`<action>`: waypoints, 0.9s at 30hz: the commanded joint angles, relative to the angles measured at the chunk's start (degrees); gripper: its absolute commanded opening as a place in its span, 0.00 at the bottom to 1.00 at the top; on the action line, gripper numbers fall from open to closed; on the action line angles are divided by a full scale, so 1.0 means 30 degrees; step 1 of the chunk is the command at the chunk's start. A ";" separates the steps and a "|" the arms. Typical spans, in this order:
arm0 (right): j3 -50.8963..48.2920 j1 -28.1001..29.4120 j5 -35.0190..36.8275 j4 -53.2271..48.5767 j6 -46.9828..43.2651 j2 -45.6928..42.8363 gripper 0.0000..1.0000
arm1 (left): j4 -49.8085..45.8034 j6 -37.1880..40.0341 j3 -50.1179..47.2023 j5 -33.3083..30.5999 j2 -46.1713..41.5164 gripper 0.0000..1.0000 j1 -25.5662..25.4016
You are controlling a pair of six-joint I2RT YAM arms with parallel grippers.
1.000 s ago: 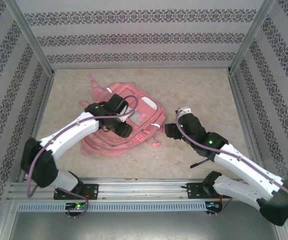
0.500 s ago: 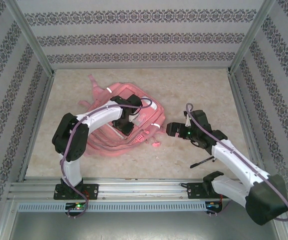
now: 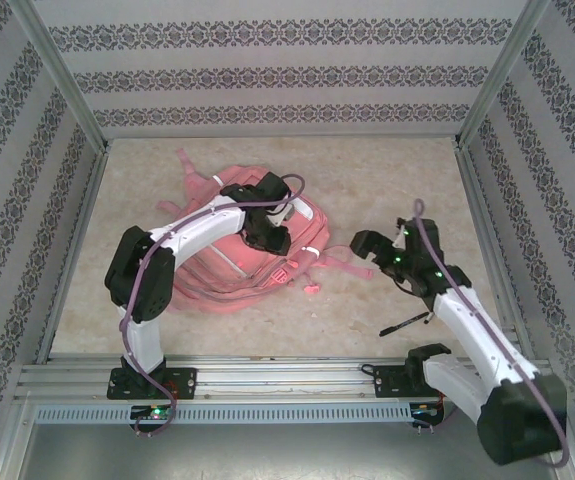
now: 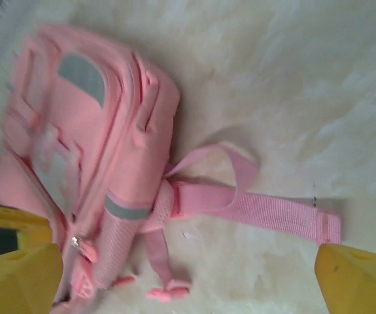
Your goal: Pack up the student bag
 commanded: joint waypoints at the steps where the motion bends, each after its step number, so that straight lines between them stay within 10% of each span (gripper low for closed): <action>1: -0.0762 -0.0551 -0.3464 0.1584 0.1812 -0.0210 0.98 | 0.0059 -0.0026 0.0347 -0.0586 -0.1865 0.38 -0.0006; 7: 0.1256 0.0478 0.2540 -0.6186 -0.0716 0.0922 0.98 | -0.2751 0.2547 -0.0984 -0.5789 -0.3612 0.39 -0.0046; 13: 0.0563 0.0393 0.7829 -0.9330 0.1803 -0.0145 0.95 | -0.2230 0.2415 -0.3678 -0.5186 -0.3461 0.39 -0.1604; 24: -0.0390 0.0432 0.6067 -0.8015 0.2952 -0.0835 0.86 | -0.0628 -0.1138 -0.2459 -0.8708 -0.0432 0.39 -0.2326; 27: 0.0224 0.0841 0.5141 -0.7879 0.1937 -0.0042 0.85 | -0.1083 -0.1555 -0.1601 -0.9897 0.0471 0.14 -0.2328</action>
